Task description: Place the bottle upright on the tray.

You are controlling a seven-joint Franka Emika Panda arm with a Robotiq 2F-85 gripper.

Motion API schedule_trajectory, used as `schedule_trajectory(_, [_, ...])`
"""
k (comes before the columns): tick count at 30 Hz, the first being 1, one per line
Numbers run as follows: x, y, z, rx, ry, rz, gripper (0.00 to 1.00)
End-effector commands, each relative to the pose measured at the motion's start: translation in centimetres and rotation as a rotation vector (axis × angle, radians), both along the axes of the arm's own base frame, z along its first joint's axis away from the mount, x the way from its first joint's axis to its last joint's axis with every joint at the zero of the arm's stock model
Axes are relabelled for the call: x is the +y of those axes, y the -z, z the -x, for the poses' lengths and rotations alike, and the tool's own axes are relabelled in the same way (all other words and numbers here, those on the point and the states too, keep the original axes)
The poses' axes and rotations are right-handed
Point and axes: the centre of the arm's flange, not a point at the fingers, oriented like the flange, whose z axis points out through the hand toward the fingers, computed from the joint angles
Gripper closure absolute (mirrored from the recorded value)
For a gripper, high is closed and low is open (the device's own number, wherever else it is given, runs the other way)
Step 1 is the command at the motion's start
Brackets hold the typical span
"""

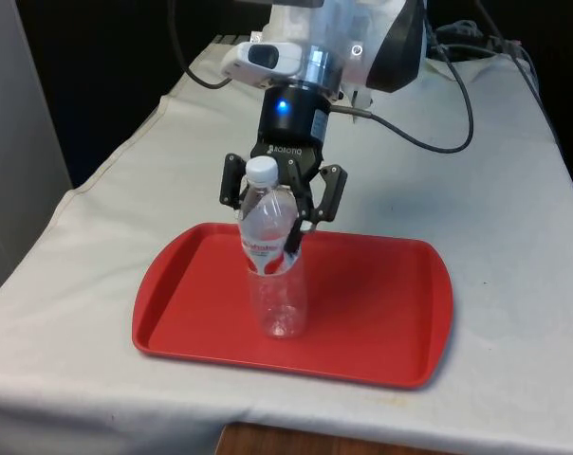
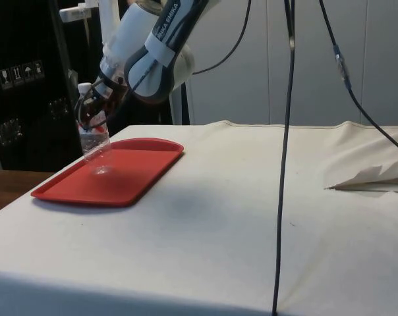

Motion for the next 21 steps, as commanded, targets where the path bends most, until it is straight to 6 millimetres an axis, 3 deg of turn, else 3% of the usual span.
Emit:
schedule_trajectory(1, [0.02,0.16,0.02,-0.008,0.001,0.0,0.56])
schedule_trajectory(6, [0.08,0.17,0.01,-0.008,0.0,-0.001,0.22])
schedule_trajectory(7, [0.08,0.16,0.01,-0.009,0.0,-0.001,0.09])
schedule_trajectory(9, [0.07,0.07,0.0,0.001,-0.001,0.0,0.0])
schedule_trajectory(21, [-0.07,-0.01,0.05,-0.005,0.005,-0.002,0.0])
